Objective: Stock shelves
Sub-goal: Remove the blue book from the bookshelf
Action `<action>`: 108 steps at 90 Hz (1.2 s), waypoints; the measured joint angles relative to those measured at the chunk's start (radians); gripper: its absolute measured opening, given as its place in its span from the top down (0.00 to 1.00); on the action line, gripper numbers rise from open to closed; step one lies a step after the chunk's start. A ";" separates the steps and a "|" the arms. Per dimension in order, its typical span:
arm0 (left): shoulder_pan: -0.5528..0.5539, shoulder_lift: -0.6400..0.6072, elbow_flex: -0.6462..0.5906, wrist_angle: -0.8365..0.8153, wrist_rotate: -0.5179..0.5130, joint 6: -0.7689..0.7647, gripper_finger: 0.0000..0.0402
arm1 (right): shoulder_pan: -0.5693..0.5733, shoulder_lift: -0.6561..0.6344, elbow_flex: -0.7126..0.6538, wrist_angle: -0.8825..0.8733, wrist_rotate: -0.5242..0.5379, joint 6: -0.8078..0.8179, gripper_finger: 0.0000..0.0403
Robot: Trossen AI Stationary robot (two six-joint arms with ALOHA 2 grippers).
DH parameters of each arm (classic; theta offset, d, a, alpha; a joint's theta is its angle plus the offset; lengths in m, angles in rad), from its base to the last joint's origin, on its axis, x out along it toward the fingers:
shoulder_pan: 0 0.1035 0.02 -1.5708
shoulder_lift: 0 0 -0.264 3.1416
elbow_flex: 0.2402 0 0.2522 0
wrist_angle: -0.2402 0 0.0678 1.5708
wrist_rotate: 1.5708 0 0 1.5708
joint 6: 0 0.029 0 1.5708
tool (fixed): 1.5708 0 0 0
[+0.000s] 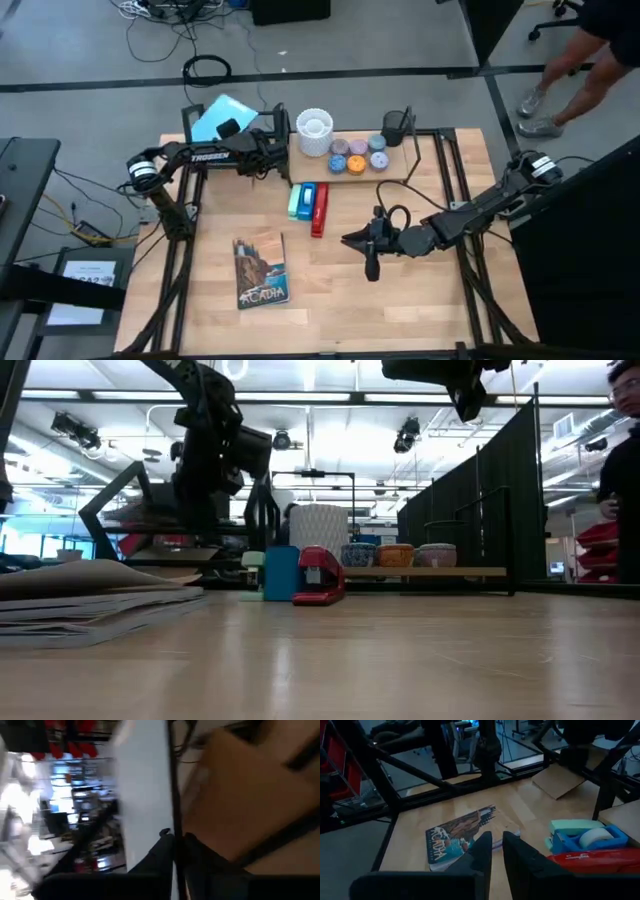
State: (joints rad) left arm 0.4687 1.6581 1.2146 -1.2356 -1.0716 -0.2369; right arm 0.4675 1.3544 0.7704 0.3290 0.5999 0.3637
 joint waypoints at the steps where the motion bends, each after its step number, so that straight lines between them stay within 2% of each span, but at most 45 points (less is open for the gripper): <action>1: -0.002 0.000 0.006 -0.007 -0.004 0.000 0.99 | 0.000 0.000 0.000 0.000 0.000 0.000 0.95; 24: -0.075 -0.002 0.218 -0.114 -0.051 -0.004 1.00 | 0.000 0.000 0.000 0.000 0.000 -0.004 0.95; 45: -0.145 -0.012 0.511 -0.255 -0.129 -0.060 1.00 | 0.004 0.000 0.000 0.007 0.000 -0.015 0.95; 57: -0.217 -0.053 0.664 -0.260 -0.108 -0.074 1.00 | 0.010 0.000 0.000 0.012 0.000 -0.032 0.95; 65: -0.285 -0.095 0.739 -0.267 -0.031 -0.122 1.00 | 0.018 0.000 0.000 0.012 0.000 -0.049 0.95; 76: -0.410 -0.172 0.776 -0.280 0.098 -0.283 1.00 | 0.037 0.000 0.000 0.014 0.000 -0.075 0.95; 88: -0.592 -0.227 0.768 -0.333 0.206 -0.552 1.00 | 0.048 0.000 0.000 0.014 0.000 -0.097 0.95; 98: -0.771 -0.248 0.684 -0.330 0.234 -0.815 1.00 | 0.049 0.000 0.000 0.015 0.002 -0.108 0.95; 108: -0.949 -0.249 0.553 -0.260 0.240 -1.101 1.00 | 0.049 0.000 0.000 0.018 0.002 -0.122 0.95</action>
State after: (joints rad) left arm -0.4802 1.4094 1.7674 -1.4960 -0.8320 -1.3382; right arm 0.5163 1.3544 0.7704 0.3474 0.6018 0.2413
